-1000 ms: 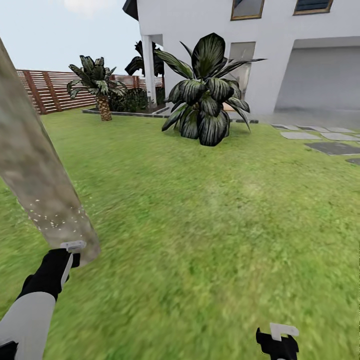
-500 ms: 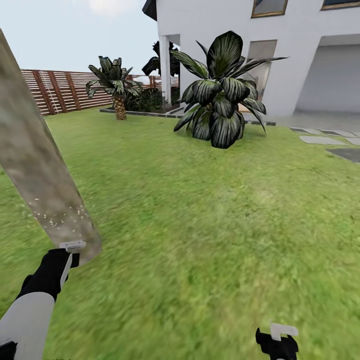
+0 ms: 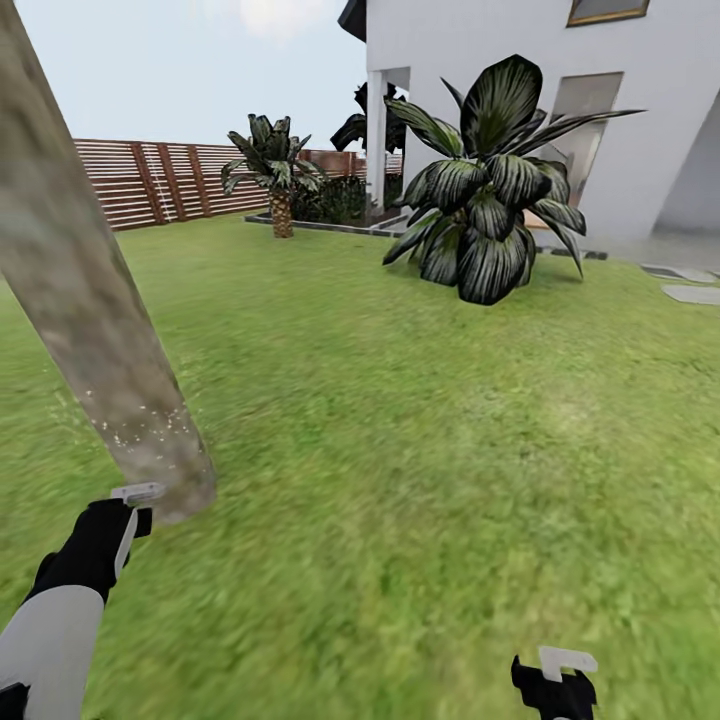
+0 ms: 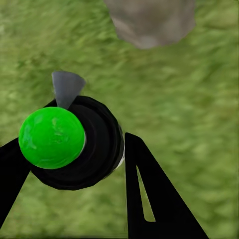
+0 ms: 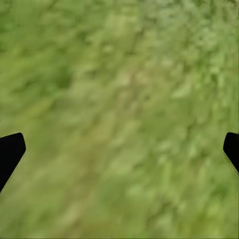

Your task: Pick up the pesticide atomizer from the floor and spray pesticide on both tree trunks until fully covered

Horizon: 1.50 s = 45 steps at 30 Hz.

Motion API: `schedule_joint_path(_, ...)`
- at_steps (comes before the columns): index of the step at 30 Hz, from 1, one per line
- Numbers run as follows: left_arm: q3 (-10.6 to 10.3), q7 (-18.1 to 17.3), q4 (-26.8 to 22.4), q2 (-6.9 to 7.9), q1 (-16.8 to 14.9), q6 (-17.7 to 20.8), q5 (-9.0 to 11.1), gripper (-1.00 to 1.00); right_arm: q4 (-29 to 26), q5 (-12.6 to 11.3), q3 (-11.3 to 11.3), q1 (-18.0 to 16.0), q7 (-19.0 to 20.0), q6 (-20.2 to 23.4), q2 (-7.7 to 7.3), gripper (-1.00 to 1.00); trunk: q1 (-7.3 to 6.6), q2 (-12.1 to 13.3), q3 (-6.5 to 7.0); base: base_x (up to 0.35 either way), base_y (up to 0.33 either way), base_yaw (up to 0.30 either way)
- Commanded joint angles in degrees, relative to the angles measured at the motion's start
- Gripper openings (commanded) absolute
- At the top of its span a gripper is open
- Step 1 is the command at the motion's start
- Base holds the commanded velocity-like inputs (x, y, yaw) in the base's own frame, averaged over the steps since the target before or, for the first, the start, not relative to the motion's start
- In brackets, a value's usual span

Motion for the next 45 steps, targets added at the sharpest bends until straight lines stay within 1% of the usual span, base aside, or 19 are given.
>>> schedule_joint_path(1, 0.1, 0.2, 0.0, -0.04, -0.1, 0.3, 0.0, -1.00, 0.1, 0.6, -0.4, 0.0, -0.2, -0.2, -0.01, 1.00, 0.01, 0.0, -0.05, 0.181, -0.239, 0.254)
schedule_joint_path(4, 0.2, 0.6, -0.1, 0.29, 0.2, 0.2, -0.3, -1.00, 0.1, 0.6, -0.5, 0.0, -0.2, -0.2, -0.01, 1.00, 0.01, 0.0, -0.05, 0.181, -0.239, 0.253)
schedule_joint_path(8, 1.6, 0.4, -0.4, 3.76, 1.8, 0.4, -0.1, -1.00, 0.1, 0.6, -0.5, 0.0, -0.2, -0.2, -0.01, 1.00, 0.01, 0.0, -0.05, 0.181, -0.239, 0.238)
schedule_joint_path(11, 1.6, 0.3, -0.2, 3.81, 1.9, 0.2, 0.0, -1.00, 0.1, 0.6, -0.5, 0.0, -0.2, -0.2, -0.01, 1.00, 0.01, 0.0, -0.05, 0.202, -0.225, 0.073)
schedule_joint_path(15, 1.5, 0.2, -0.1, 2.02, 1.9, 0.2, 0.1, -1.00, 0.1, 0.6, -0.5, -0.1, -0.2, -0.2, -0.01, 1.00, 0.01, 0.0, -0.05, 0.252, -0.180, 0.006)
schedule_joint_path(22, 1.7, -0.2, -0.6, 1.40, 1.6, 0.4, 0.3, -1.00, -0.1, 0.6, -0.5, -0.1, -0.2, -0.3, -0.09, 1.00, 0.01, 0.0, -0.05, 0.103, -0.043, 0.041)
schedule_joint_path(24, 1.3, -0.6, -0.8, -0.39, 1.0, 0.6, 0.2, -1.00, -0.1, 0.6, -0.5, -0.1, -0.2, -0.3, -0.10, 1.00, 0.01, 0.0, -0.05, 0.003, -0.001, 0.245)
schedule_joint_path(25, 0.5, -0.9, -0.9, -1.88, -0.5, 0.8, 0.2, -1.00, -0.1, 0.6, -0.5, -0.1, -0.2, -0.3, -0.10, 1.00, 0.01, 0.0, -0.05, 0.001, 0.000, 0.268)
schedule_joint_path(27, -1.4, -0.9, -0.8, -2.91, -4.3, 1.3, 0.0, -1.00, -0.1, 0.6, -0.5, -0.1, -0.2, -0.3, -0.17, 1.00, 0.01, 0.0, -0.05, 0.000, 0.000, 0.273)
schedule_joint_path(30, -1.9, -1.0, -0.6, -1.58, -7.2, 1.6, 0.0, -1.00, -0.1, 0.6, -0.5, 0.0, -0.2, -0.3, -0.18, 1.00, 0.01, 0.0, -0.05, 0.000, 0.000, 0.187)
schedule_joint_path(31, -1.8, -1.2, -0.4, 1.58, -7.7, 1.8, 0.2, -1.00, -0.1, 0.6, -0.5, 0.0, -0.2, -0.3, -0.18, 1.00, 0.01, 0.0, -0.05, 0.000, 0.000, 0.043)
schedule_joint_path(32, -1.7, -1.3, -0.6, 5.80, -9.1, 3.0, 0.3, -1.00, -0.1, 0.6, -0.5, 0.0, -0.2, -0.2, -0.19, 1.00, 0.01, 0.0, -0.05, 0.000, 0.000, 0.004)
schedule_joint_path(33, -1.8, -1.3, -0.7, 5.70, -9.3, 3.1, 0.3, -1.00, -0.1, 0.6, -0.6, 0.0, -0.2, -0.3, -0.19, 1.00, 0.01, 0.0, -0.05, 0.000, 0.000, 0.001)
schedule_joint_path(34, -2.1, -1.2, -0.8, 4.20, -11.9, 4.9, 0.3, -1.00, -0.2, 0.6, -0.6, -0.1, -0.3, -0.2, -0.26, 1.00, 0.01, 0.0, -0.05, 0.000, 0.000, 0.000)
schedule_joint_path(36, -2.1, -1.2, -0.8, 4.39, -12.7, 6.7, 0.2, -1.00, -0.2, 0.6, -0.6, -0.1, -0.3, -0.2, -0.27, 1.00, 0.01, 0.0, -0.05, 0.000, 0.000, 0.000)
schedule_joint_path(41, -1.7, -1.6, -0.4, 8.05, -12.6, 7.4, 0.3, -1.00, -0.2, 0.6, -0.6, 0.0, -0.3, -0.2, -0.27, 1.00, 0.01, 0.0, -0.05, 0.000, 0.000, 0.000)
schedule_joint_path(43, -1.7, -4.3, -0.1, 9.52, -12.2, 6.9, 0.0, -1.00, -0.2, 0.6, -0.6, -0.1, -0.3, -0.2, -0.27, 1.00, 0.01, 0.0, -0.05, 0.000, 0.000, 0.000)
schedule_joint_path(44, -1.8, -6.3, 0.0, 10.82, -10.6, 6.7, -0.1, -1.00, -0.2, 0.6, -0.6, -0.1, -0.3, -0.2, -0.27, 1.00, 0.01, 0.0, -0.05, 0.000, 0.000, 0.000)
schedule_joint_path(45, -1.7, -7.1, 0.0, 11.27, -7.5, 6.5, 0.0, -1.00, -0.2, 0.6, -0.6, -0.1, -0.3, -0.2, -0.27, 1.00, 0.01, 0.0, -0.05, 0.000, 0.000, 0.000)
